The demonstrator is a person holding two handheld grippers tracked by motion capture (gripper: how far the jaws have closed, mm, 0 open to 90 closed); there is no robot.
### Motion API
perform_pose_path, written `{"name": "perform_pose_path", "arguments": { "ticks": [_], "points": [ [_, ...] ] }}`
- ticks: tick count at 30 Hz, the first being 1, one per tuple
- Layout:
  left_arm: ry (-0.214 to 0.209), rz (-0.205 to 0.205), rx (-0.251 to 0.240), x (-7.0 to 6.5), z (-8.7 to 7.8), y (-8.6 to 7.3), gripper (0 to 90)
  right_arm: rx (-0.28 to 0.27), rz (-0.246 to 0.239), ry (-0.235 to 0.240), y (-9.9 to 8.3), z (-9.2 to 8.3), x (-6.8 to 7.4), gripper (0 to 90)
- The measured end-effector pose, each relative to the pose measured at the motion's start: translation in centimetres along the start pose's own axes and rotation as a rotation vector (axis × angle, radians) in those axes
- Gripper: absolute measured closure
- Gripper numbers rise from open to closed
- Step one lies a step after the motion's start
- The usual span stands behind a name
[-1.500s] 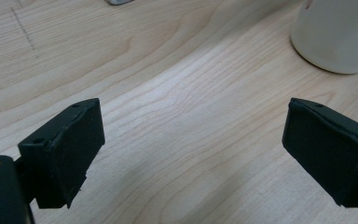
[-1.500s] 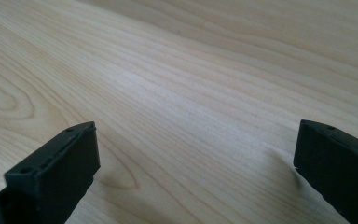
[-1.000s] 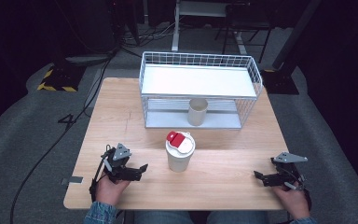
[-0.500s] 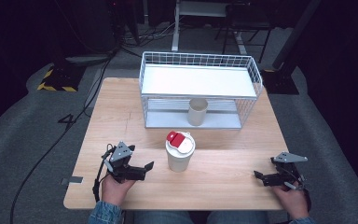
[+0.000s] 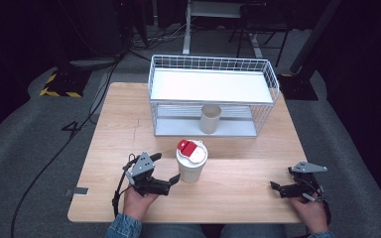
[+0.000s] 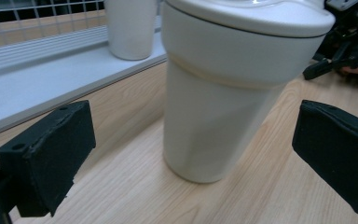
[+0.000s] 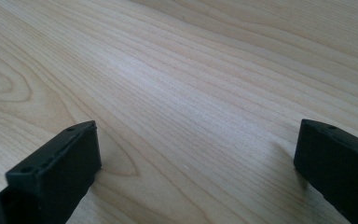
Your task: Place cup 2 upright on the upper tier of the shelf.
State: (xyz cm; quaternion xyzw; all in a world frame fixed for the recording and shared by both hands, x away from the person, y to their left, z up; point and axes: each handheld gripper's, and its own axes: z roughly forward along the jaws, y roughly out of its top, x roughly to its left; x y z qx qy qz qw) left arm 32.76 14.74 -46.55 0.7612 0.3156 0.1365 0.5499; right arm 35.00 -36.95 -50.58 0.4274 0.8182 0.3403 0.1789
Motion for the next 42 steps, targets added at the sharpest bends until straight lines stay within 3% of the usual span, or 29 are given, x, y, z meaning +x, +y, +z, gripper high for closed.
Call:
{"name": "perform_pose_path", "arguments": {
  "ticks": [8,16,25,30,33,36,42],
  "points": [
    [-0.031,0.003,-0.005,-0.8,1.7,0.2,0.0,0.000,-0.001,-0.001,0.0,0.0,0.0,0.4],
    [-0.040,-0.048,-0.040,-1.2,3.5,0.2,0.0,0.000,-0.001,-0.001,0.0,0.0,0.0,0.4],
    [-0.063,-0.044,-0.058,-1.6,4.9,0.1,0.0,0.000,0.001,-0.004,0.0,0.0,0.0,0.2],
    [-0.031,-0.032,-0.052,-1.9,5.8,0.0,0.3,0.000,0.001,-0.004,0.0,0.0,0.0,0.2],
    [-0.005,-0.046,-0.051,-1.8,6.3,-0.1,0.5,0.000,0.001,-0.004,0.0,0.0,0.0,0.2],
    [0.004,-0.059,-0.058,-1.8,6.7,-0.2,0.6,0.000,0.001,-0.004,0.0,0.0,0.0,0.2],
    [0.008,-0.044,-0.069,-2.2,7.4,-0.4,3.5,0.000,0.001,-0.004,0.0,0.0,0.0,0.2]
  ]
}}
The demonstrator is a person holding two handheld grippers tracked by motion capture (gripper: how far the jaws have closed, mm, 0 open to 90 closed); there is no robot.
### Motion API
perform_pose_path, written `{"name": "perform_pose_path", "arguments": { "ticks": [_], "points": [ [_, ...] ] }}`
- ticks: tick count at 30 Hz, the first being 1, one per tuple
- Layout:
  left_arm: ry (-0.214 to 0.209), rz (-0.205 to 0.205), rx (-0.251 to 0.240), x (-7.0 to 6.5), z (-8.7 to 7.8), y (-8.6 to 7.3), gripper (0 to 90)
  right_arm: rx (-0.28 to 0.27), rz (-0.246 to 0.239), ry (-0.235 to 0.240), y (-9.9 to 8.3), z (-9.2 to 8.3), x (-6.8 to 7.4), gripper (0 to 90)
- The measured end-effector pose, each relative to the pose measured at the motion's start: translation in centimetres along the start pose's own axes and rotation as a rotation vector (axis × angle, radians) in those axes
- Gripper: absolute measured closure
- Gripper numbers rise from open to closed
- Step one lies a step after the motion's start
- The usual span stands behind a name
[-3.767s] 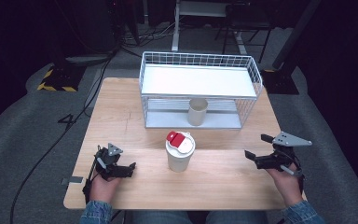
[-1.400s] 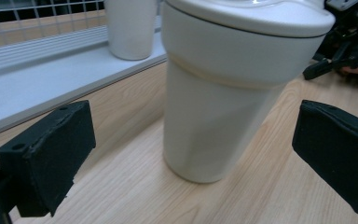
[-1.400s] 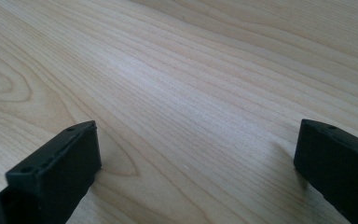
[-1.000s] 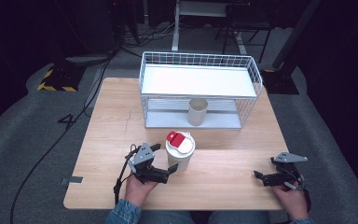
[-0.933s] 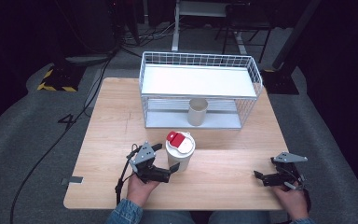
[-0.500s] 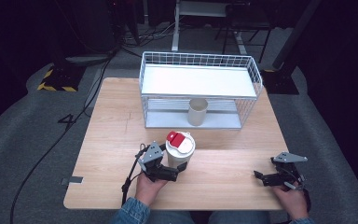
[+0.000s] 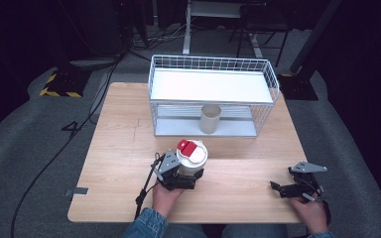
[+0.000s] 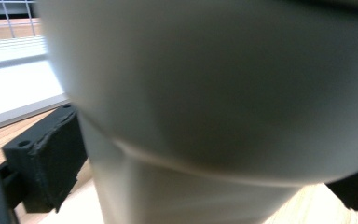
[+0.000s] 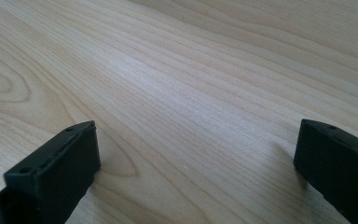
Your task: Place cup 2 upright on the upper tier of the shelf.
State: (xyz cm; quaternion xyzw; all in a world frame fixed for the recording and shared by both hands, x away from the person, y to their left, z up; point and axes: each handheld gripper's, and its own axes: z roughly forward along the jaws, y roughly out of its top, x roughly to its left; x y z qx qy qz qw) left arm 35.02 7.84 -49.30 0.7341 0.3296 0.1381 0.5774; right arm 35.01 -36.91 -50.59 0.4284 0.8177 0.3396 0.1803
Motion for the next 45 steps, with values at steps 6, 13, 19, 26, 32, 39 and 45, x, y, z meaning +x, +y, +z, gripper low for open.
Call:
{"name": "perform_pose_path", "arguments": {
  "ticks": [6,13,19,26,32,39,45],
  "points": [
    [0.004,-0.010,-0.040,0.1,0.1,-0.3,8.6,0.000,0.000,0.000,0.0,0.0,0.0,0.2],
    [0.019,0.011,-0.045,-0.1,0.1,-0.5,10.3,0.000,0.000,0.000,0.0,0.0,0.0,0.2],
    [0.027,0.019,-0.041,-0.2,0.1,-0.4,10.9,0.000,0.000,0.000,0.0,0.0,0.0,0.2],
    [0.024,0.015,-0.038,-0.1,0.1,-0.4,11.2,0.000,0.000,0.000,0.0,0.0,0.0,0.2],
    [0.031,0.011,-0.035,-0.1,0.0,-0.3,11.5,0.000,0.000,0.000,0.0,0.0,0.0,0.2],
    [0.035,0.020,-0.030,-0.2,-0.5,0.2,12.1,0.000,0.000,0.000,0.0,0.0,0.0,0.2],
    [0.027,0.050,-0.050,-0.8,-1.5,1.4,12.5,0.000,0.000,0.000,0.0,0.0,0.0,0.2]
  ]
}}
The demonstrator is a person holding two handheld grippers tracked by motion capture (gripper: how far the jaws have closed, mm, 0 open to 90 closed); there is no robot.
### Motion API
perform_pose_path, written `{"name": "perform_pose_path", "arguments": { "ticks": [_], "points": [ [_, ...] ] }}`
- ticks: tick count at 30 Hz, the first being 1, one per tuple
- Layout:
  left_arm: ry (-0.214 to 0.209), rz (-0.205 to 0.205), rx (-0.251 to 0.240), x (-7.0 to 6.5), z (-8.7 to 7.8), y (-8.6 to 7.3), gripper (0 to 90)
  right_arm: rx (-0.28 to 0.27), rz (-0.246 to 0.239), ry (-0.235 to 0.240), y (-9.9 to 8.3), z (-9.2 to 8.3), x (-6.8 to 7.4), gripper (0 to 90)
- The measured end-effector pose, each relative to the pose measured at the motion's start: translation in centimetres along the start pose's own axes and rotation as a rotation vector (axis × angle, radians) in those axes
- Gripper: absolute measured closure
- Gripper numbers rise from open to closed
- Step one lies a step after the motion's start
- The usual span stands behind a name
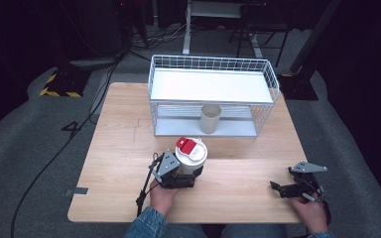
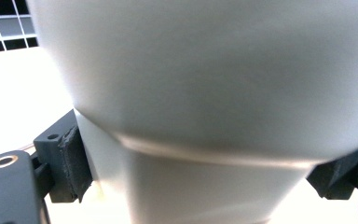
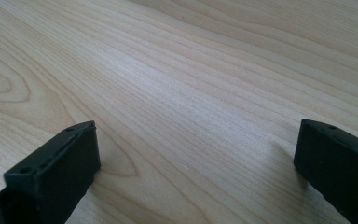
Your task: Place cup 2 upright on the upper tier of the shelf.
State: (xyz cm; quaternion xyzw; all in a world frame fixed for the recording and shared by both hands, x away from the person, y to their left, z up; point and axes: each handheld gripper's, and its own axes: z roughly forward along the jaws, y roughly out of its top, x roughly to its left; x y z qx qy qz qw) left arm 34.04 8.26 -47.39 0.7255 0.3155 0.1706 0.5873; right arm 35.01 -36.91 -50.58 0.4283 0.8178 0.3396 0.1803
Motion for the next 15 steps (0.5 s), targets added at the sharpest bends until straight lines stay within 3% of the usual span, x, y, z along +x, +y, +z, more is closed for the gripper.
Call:
{"name": "perform_pose_path", "arguments": {
  "ticks": [15],
  "points": [
    [-0.027,-0.010,0.008,0.1,-1.3,2.4,12.7,0.000,0.000,0.000,0.0,0.0,0.0,0.2]
  ]
}}
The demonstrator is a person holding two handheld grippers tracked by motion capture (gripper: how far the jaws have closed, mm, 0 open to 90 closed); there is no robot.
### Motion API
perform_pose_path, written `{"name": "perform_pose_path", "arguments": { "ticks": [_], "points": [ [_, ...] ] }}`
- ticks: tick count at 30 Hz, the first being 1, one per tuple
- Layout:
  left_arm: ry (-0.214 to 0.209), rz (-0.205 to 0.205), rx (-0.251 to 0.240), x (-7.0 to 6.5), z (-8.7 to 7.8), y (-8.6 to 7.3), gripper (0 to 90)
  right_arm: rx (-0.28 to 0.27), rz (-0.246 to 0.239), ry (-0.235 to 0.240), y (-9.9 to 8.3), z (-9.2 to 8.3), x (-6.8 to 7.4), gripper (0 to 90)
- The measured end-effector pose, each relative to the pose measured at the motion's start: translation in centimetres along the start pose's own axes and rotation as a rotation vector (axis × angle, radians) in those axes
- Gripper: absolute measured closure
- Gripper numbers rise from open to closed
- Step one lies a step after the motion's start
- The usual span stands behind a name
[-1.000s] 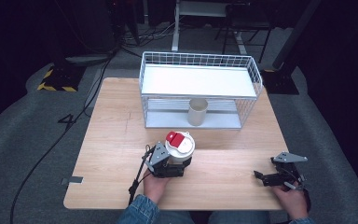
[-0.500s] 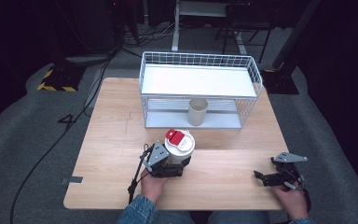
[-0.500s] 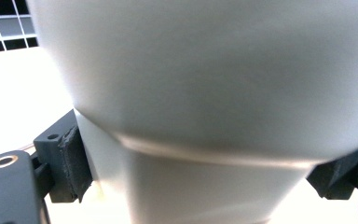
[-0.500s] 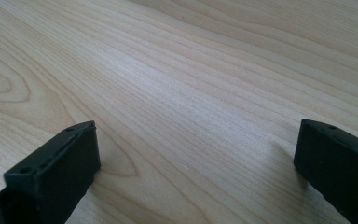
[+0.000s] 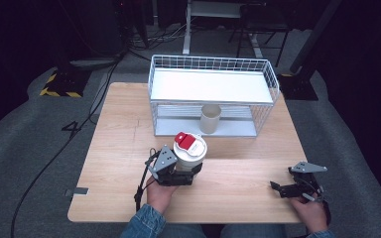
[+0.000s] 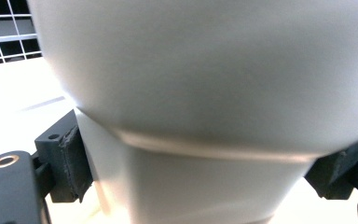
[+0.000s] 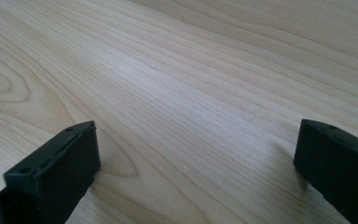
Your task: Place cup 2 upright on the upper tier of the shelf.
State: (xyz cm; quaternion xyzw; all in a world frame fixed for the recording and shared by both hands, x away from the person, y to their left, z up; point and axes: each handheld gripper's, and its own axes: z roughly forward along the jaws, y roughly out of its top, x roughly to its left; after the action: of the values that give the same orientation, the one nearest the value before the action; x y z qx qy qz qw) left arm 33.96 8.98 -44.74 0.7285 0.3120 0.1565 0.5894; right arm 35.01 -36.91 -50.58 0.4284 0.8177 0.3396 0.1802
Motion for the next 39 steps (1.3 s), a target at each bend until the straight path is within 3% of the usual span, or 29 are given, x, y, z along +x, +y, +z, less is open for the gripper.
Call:
{"name": "perform_pose_path", "arguments": {
  "ticks": [12,39],
  "points": [
    [-0.028,-0.015,-0.006,0.2,-0.7,2.2,12.8,0.000,0.000,-0.001,0.0,0.1,0.1,0.2],
    [-0.066,0.031,-0.024,1.0,-1.9,7.3,13.0,0.000,0.002,-0.005,0.2,0.2,0.2,0.4]
  ]
}}
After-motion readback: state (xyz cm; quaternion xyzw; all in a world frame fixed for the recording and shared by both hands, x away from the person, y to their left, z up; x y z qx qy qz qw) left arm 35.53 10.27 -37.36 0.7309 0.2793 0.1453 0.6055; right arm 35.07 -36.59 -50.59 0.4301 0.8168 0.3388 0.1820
